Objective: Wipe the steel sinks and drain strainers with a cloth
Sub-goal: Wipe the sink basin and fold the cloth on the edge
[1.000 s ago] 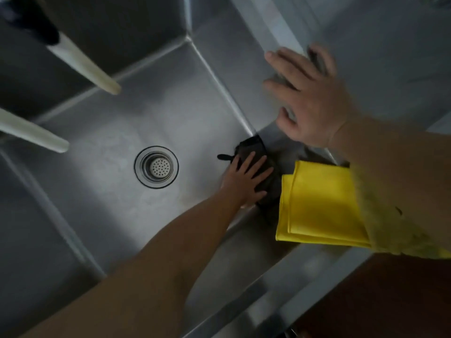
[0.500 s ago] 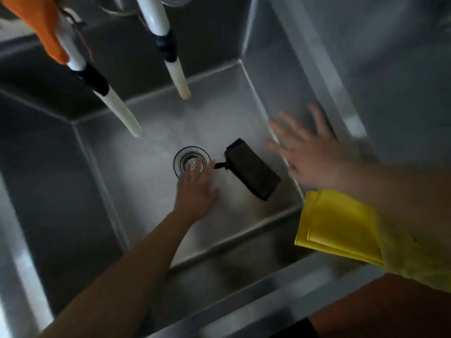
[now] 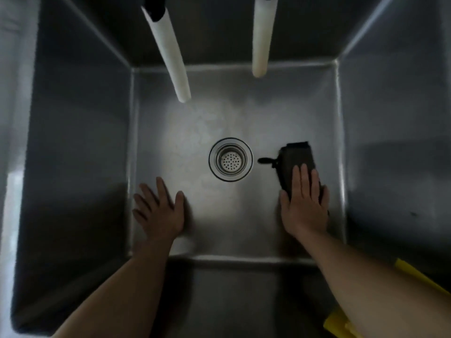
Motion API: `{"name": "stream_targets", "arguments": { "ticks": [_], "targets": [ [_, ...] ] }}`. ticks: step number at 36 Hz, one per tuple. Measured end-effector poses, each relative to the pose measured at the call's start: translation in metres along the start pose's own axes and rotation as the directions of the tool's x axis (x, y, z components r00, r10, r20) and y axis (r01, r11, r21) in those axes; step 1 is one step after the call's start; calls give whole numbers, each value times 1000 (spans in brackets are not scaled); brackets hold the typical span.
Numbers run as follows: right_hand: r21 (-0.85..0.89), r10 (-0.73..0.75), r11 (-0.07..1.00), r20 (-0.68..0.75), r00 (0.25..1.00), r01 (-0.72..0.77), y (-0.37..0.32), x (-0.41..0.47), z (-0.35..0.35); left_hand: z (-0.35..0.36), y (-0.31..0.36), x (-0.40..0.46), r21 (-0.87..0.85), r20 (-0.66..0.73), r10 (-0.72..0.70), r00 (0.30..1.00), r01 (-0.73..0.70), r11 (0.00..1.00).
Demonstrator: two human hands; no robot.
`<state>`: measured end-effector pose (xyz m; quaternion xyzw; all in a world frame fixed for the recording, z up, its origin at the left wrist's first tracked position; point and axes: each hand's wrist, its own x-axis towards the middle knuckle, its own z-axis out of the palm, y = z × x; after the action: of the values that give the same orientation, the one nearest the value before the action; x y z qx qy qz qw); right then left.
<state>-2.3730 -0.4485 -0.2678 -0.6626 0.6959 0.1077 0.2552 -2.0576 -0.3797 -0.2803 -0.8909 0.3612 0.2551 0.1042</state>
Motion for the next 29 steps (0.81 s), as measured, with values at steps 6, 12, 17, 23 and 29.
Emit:
{"name": "stream_targets", "arguments": {
  "ticks": [6, 12, 17, 23, 29],
  "targets": [
    [87, 258, 966, -209, 943, -245, -22, 90, -37, 15, -6, 12, -35, 3, -16, 1000, 16, 999],
    [14, 177, 984, -254, 951, -179, -34, 182, -81, 21, -5, 13, -81, -19, -22, 1000, 21, 997],
    [-47, 98, 993, -190, 977, -108, -60, 216, -92, 25, -3, 9, -137, -92, -5, 996, -8, 991],
    [-254, -311, 929, -152, 938, 267, -112, 186, -64, 28, -2, 8, -145, -131, -5, 991, -14, 989],
    [-362, -731, 607, 93, 676, 707, -182, 136, -22, 26, -1, 6, -158, -132, 3, 991, -24, 987]
  ]
}}
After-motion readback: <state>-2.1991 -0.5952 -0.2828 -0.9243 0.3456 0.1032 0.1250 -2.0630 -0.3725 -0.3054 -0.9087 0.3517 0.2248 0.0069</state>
